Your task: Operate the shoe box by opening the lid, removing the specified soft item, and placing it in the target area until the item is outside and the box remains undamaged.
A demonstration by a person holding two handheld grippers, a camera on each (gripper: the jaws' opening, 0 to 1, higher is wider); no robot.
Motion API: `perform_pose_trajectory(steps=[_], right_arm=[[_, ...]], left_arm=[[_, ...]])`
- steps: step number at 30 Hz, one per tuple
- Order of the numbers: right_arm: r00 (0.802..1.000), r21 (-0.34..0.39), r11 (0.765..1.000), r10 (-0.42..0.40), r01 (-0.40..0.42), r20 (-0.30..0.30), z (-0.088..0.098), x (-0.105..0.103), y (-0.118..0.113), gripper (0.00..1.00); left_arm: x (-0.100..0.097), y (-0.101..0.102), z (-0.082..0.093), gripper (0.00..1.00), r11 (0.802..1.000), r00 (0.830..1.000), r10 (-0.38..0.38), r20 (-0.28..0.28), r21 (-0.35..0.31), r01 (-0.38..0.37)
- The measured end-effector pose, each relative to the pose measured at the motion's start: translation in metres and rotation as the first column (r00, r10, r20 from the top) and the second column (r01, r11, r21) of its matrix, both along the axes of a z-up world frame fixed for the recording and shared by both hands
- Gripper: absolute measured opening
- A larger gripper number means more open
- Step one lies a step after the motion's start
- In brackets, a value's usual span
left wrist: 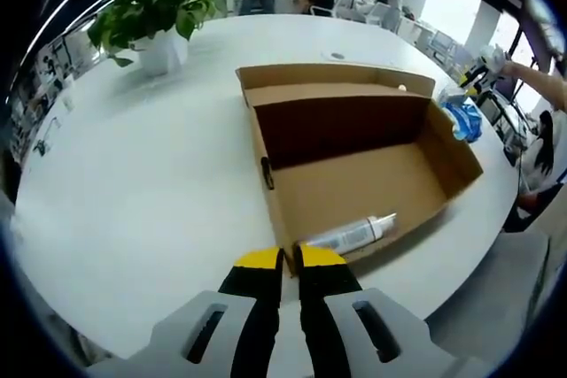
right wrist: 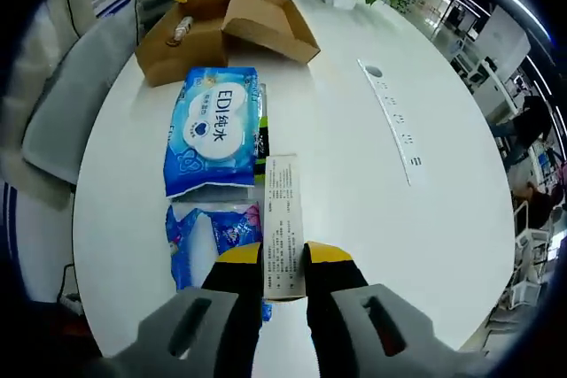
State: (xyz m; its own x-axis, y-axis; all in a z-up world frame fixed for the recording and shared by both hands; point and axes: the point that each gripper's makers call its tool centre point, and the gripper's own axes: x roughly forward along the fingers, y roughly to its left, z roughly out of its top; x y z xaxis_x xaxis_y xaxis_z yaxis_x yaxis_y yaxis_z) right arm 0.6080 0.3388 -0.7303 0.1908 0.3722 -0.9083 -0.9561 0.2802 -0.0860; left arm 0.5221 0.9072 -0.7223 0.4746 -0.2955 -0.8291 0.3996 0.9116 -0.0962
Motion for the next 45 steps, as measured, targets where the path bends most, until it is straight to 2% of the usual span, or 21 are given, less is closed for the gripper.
perform_pose_trajectory(steps=[3, 14, 26, 45], right_arm=[[1.0, 0.001, 1.0, -0.002, 0.002, -0.002, -0.002, 0.001, -0.003, 0.15], [0.999, -0.107, 0.993, 0.05, -0.052, -0.016, -0.02, -0.001, -0.024, 0.15], [0.997, -0.125, 0.99, 0.065, -0.068, -0.03, -0.019, -0.001, -0.027, 0.15], [0.999, -0.151, 0.988, 0.039, -0.041, -0.014, -0.019, 0.014, -0.034, 0.16]], left_arm=[[0.0, 0.0, 0.0, 0.03, 1.0, 1.0, -0.001, 0.0, 0.002, 0.001], [-0.001, 0.0, 0.001, 0.03, 1.0, 1.0, -0.011, 0.001, 0.006, 0.011], [-0.002, 0.0, 0.002, 0.04, 1.0, 1.0, -0.019, 0.0, 0.002, 0.019], [-0.001, 0.0, 0.001, 0.04, 1.0, 1.0, -0.026, 0.0, 0.001, 0.026]])
